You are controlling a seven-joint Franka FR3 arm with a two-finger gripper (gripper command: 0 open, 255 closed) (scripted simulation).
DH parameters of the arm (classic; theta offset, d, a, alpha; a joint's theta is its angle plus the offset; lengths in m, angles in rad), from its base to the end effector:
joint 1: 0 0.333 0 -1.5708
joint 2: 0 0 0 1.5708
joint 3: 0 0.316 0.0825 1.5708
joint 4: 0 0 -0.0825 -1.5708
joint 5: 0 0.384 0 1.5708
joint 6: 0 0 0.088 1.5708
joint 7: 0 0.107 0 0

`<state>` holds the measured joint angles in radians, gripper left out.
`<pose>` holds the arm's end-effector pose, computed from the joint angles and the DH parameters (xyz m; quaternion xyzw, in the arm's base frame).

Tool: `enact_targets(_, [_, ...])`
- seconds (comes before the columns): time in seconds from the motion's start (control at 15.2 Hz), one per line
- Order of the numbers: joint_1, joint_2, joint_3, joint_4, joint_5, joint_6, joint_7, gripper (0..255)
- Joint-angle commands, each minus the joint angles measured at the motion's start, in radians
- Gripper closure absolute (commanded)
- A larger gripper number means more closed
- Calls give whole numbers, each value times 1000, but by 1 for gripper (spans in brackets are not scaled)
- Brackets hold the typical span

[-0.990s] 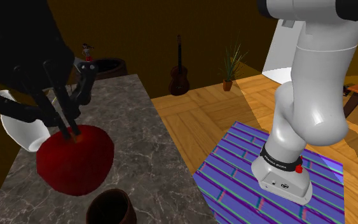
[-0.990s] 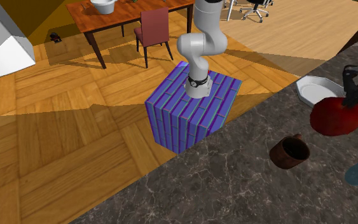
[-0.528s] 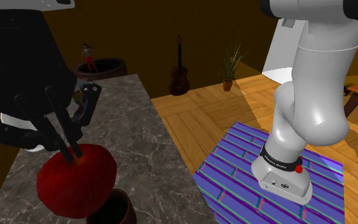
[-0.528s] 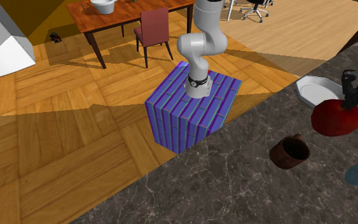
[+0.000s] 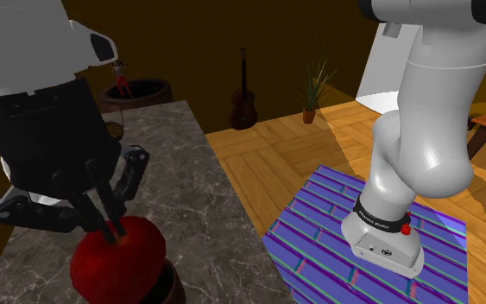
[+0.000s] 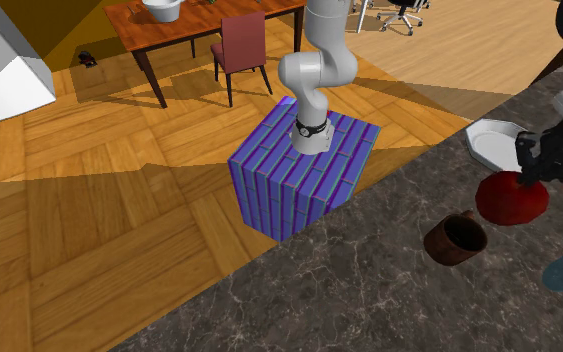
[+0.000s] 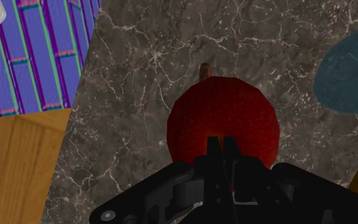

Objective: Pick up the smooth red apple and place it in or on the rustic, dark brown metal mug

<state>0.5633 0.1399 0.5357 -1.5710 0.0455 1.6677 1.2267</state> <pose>0.2840 0.5247 0.5632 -0.9959 0.0679 0.0582 0.0122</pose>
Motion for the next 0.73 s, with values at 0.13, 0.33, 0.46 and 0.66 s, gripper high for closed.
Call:
enact_targets(0.13, [-2, -4, -1, -56, 2, 53, -6, 255])
enact_targets(0.33, [-3, -5, -2, -97, 3, 93, -10, 255])
enact_targets(0.46, [-4, -4, -2, -123, 3, 120, -12, 255])
enact_targets(0.66, [-4, -1, -3, -160, 2, 159, -14, 255])
